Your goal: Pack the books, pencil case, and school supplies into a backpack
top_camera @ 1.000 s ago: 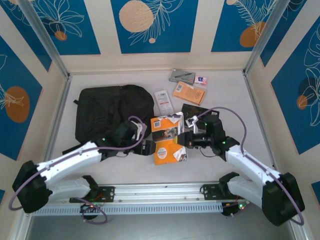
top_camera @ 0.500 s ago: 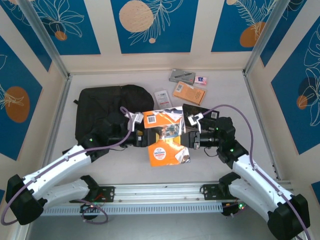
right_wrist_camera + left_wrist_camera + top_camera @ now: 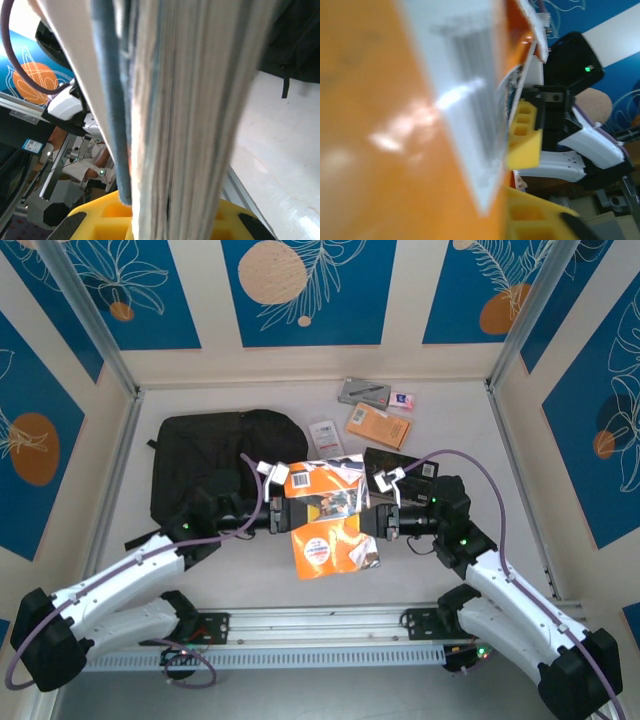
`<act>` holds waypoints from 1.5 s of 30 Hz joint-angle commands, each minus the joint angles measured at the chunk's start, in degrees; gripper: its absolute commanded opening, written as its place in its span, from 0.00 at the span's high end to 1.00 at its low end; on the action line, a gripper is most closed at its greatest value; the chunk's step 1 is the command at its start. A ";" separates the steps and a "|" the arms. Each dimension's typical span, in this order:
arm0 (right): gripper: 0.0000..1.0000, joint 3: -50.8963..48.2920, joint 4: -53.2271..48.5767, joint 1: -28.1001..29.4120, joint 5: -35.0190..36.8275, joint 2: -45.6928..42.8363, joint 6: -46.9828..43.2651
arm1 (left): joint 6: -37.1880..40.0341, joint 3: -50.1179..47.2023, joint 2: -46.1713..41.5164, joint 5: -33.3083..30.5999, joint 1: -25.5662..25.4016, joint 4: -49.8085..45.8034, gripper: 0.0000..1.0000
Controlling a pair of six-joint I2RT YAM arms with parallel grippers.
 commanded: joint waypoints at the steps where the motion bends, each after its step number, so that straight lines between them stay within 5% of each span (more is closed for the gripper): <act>1: 1.00 0.31 2.17 0.00 3.59 -1.01 -0.16 | -0.09 -0.55 -2.06 1.38 0.16 3.65 0.96; 6: 1.00 -0.53 3.59 1.20 6.78 -1.14 0.92 | -0.31 -0.43 -3.29 -1.57 0.23 3.66 1.00; 12: 0.46 -2.50 6.58 5.99 15.38 -3.56 1.75 | 0.75 1.01 -5.22 -7.08 0.19 1.54 1.00; 15: 0.28 -4.61 11.64 9.72 21.38 -4.95 3.69 | 1.04 1.43 -6.67 -11.42 0.22 0.79 1.00; 24: 0.10 -9.11 31.22 23.10 38.86 -2.65 7.83 | 0.91 2.30 -9.84 -22.37 0.23 2.53 1.00; 35: 0.11 -3.47 55.51 36.71 56.52 14.75 1.41 | -3.64 -1.34 -9.98 -28.05 0.17 6.54 1.00; 45: 0.28 -2.87 58.89 38.49 66.87 18.20 0.31 | -5.70 -2.88 -12.30 -31.50 0.17 5.25 1.00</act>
